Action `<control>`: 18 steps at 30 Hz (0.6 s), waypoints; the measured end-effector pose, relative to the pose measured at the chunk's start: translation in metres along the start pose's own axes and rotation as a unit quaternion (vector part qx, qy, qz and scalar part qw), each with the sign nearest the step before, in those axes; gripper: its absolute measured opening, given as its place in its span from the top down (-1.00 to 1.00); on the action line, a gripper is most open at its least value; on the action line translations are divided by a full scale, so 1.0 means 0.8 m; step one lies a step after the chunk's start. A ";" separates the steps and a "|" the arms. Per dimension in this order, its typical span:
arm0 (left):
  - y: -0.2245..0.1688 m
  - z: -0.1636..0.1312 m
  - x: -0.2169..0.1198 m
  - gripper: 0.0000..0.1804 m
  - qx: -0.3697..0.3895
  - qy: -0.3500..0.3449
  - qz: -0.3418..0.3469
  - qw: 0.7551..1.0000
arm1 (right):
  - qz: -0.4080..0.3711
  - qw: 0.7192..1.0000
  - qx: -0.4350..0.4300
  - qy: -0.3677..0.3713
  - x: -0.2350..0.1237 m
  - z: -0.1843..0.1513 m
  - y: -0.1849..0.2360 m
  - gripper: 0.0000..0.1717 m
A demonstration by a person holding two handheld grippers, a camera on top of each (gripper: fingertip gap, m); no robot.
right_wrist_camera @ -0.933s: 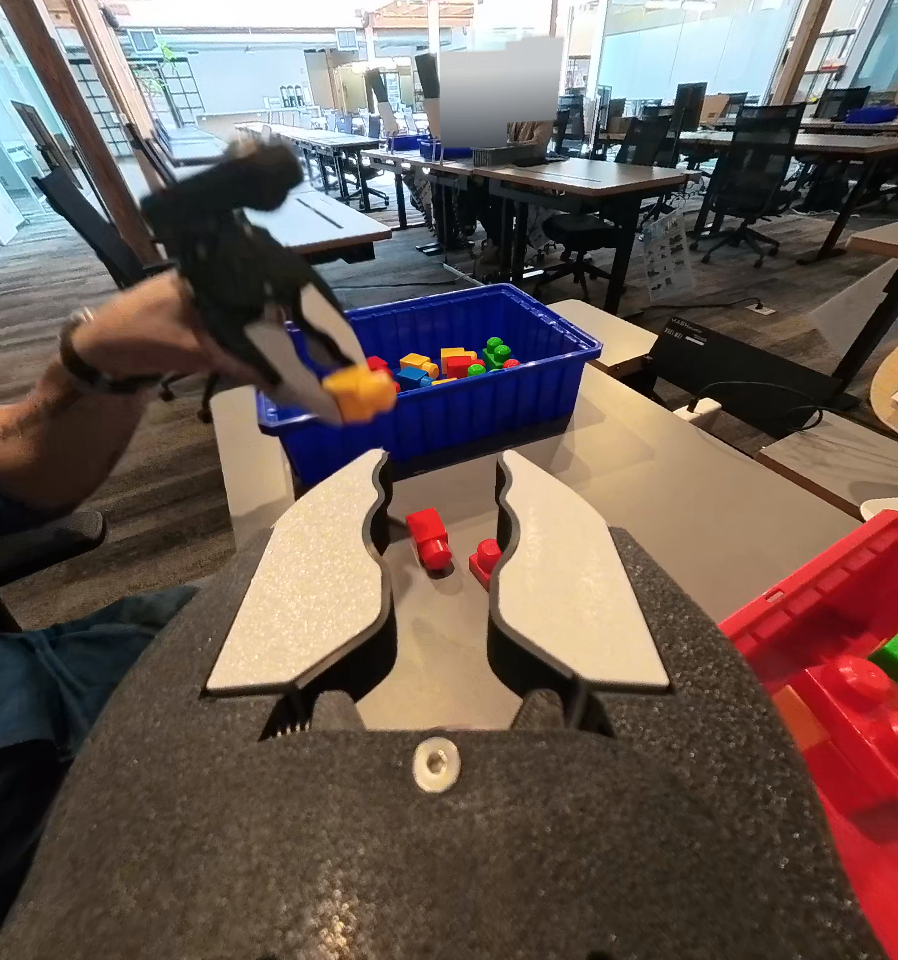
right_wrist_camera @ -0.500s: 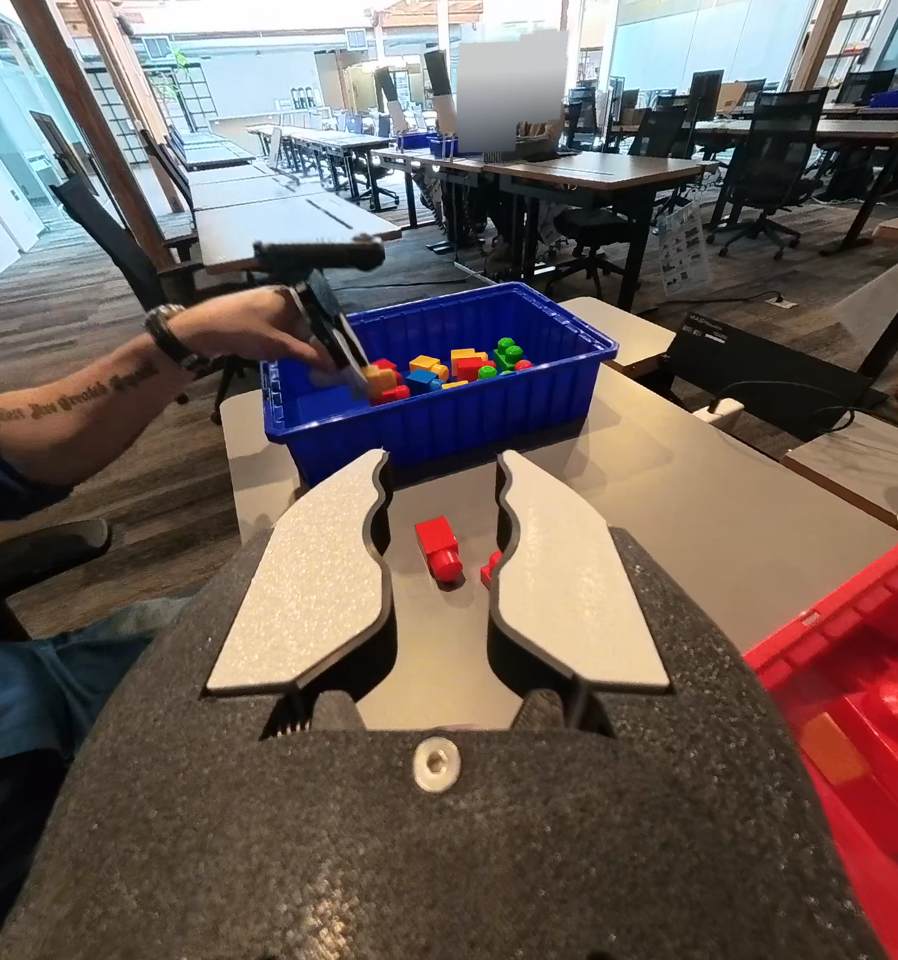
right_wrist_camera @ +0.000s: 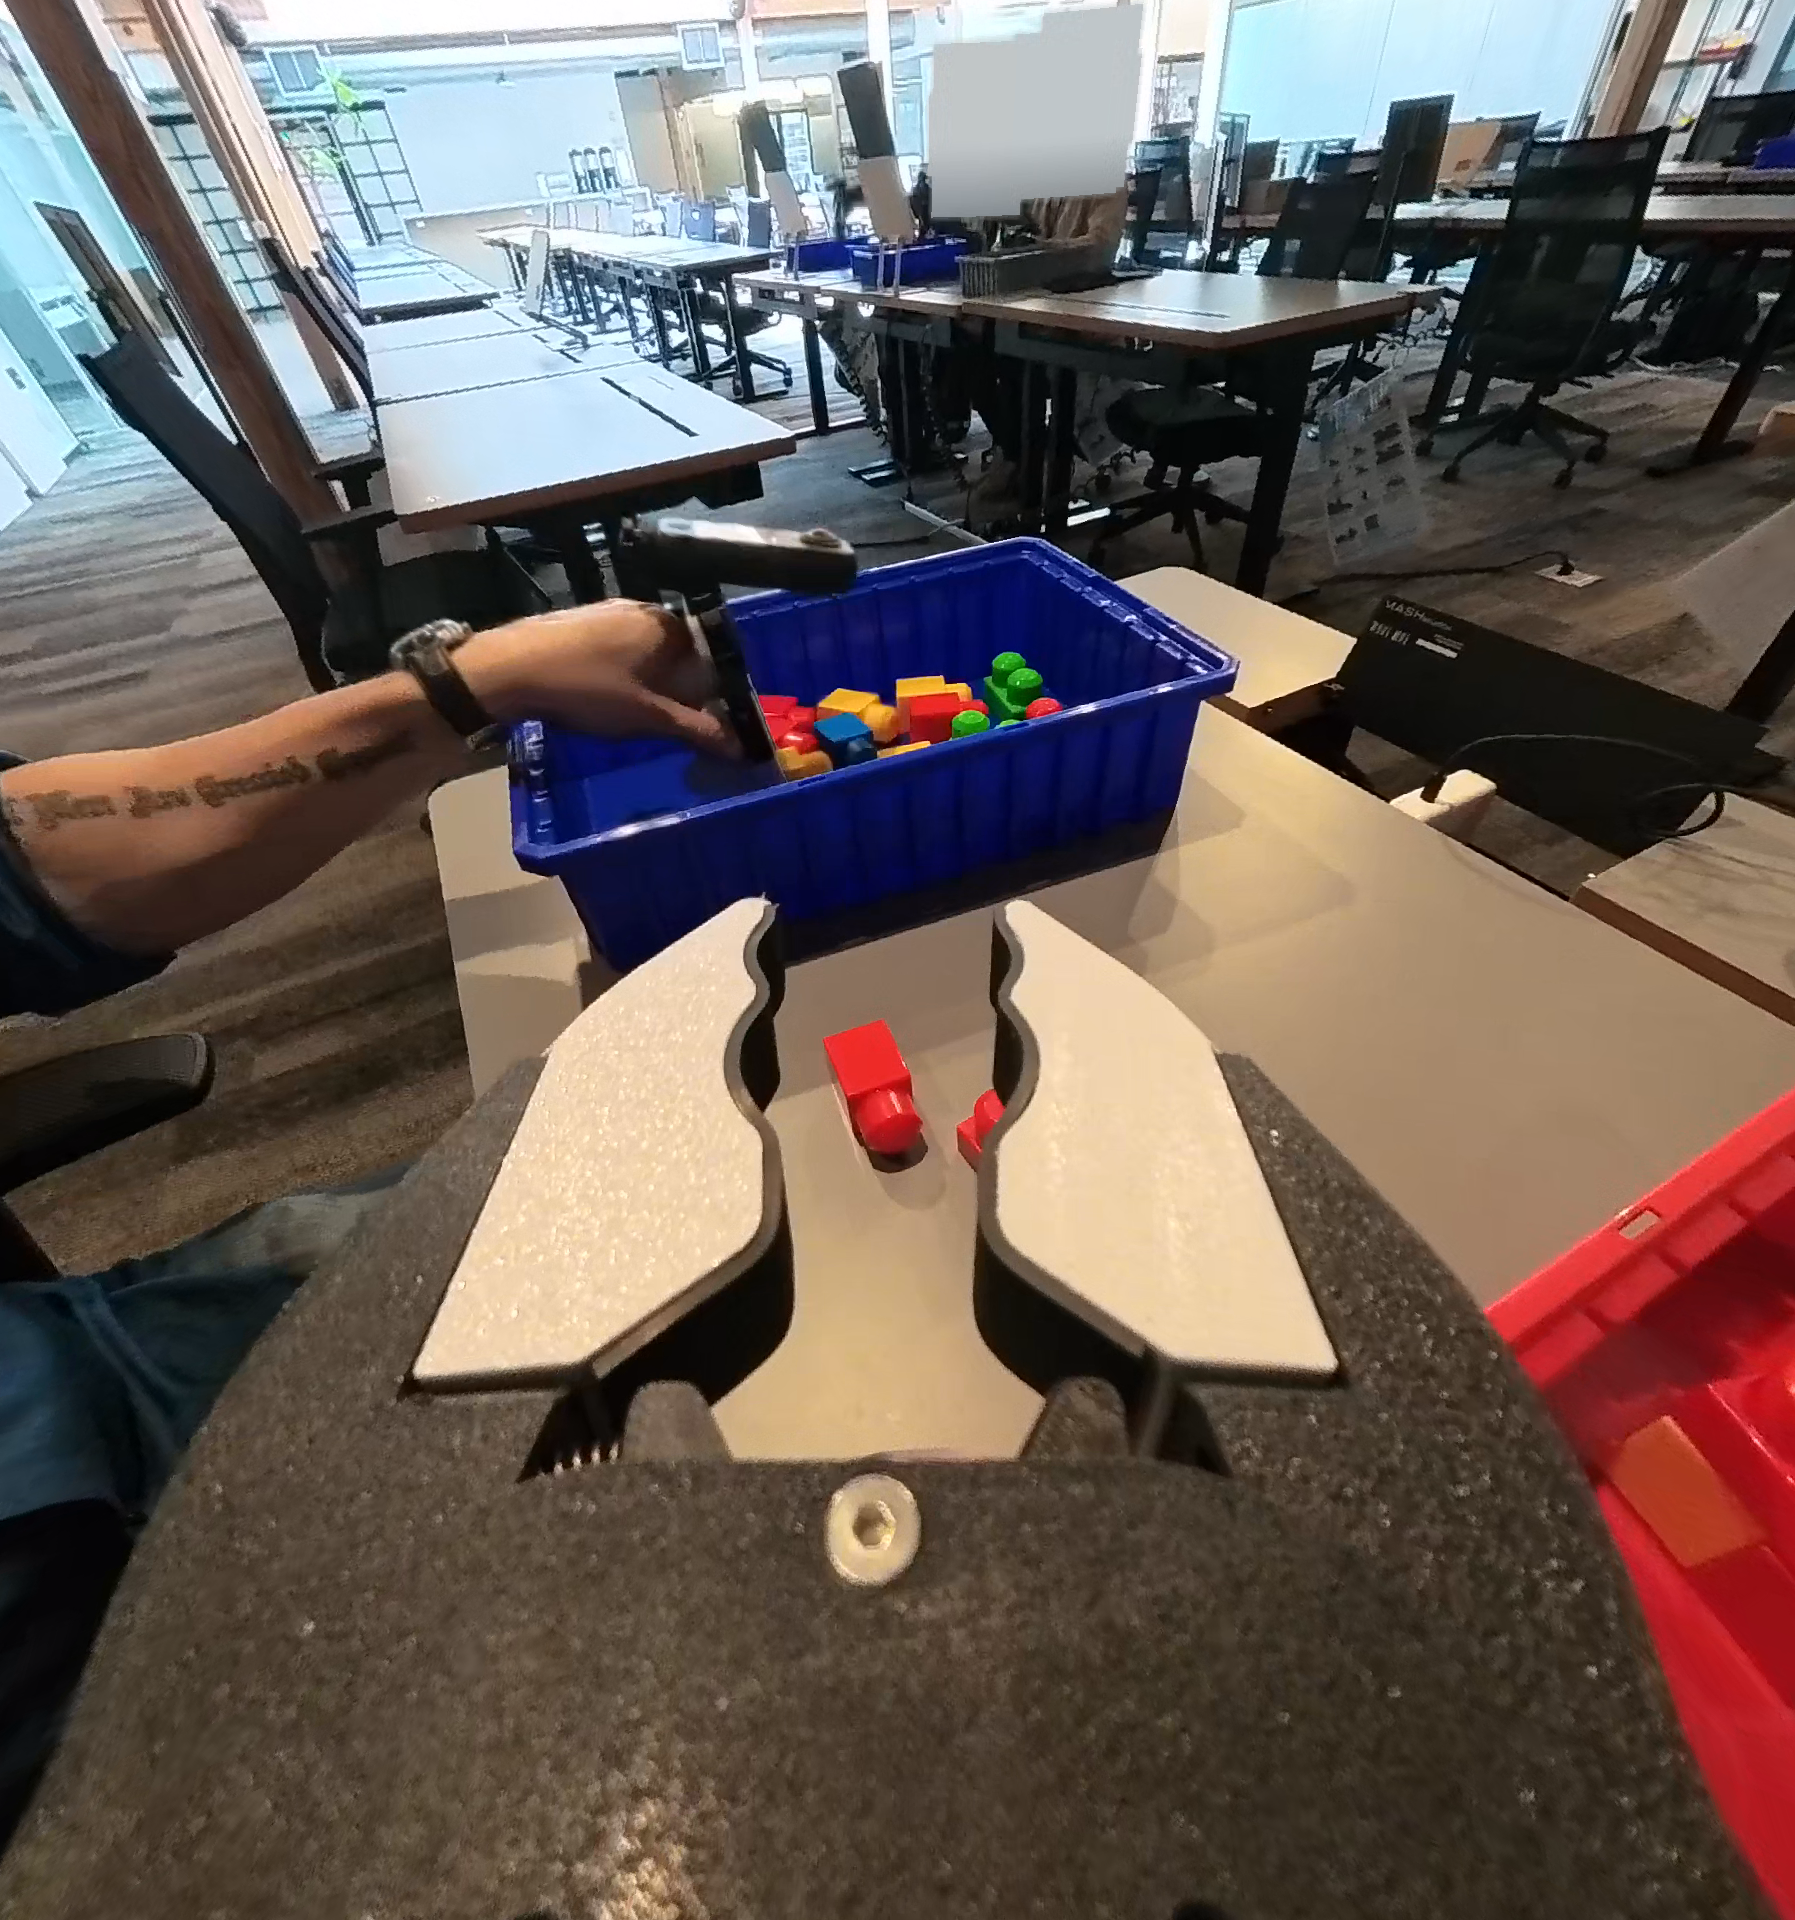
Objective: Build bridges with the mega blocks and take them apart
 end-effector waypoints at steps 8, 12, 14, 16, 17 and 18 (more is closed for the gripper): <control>0.003 0.004 0.001 0.43 0.009 -0.005 -0.018 1.000 | -0.003 1.000 0.000 0.009 -0.001 -0.003 0.000 0.56; -0.002 0.004 -0.016 0.15 0.029 -0.020 -0.013 0.999 | 0.000 1.000 -0.001 0.013 0.001 -0.003 0.001 0.56; -0.008 0.005 -0.035 0.14 0.041 -0.036 -0.015 0.998 | 0.001 1.000 -0.002 0.015 0.003 -0.003 0.002 0.56; -0.025 0.009 -0.066 0.13 0.081 -0.072 -0.021 0.994 | 0.001 1.000 -0.003 0.016 0.003 -0.003 0.003 0.56; -0.043 0.012 -0.084 0.13 0.127 -0.099 -0.044 0.986 | 0.001 1.000 -0.004 0.017 0.004 -0.003 0.003 0.56; -0.068 0.014 -0.102 0.18 0.190 -0.124 -0.062 0.972 | 0.001 1.000 -0.004 0.017 0.004 -0.003 0.003 0.57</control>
Point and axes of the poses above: each gripper's, where its closed fingertips meet, x out along the fingers, z out of its top, y = z × x across the jaws, the point moved 10 cm from there along -x, back along the fingers, and after that the axes turned 4 degrees about -y, right-handed, at the moved point
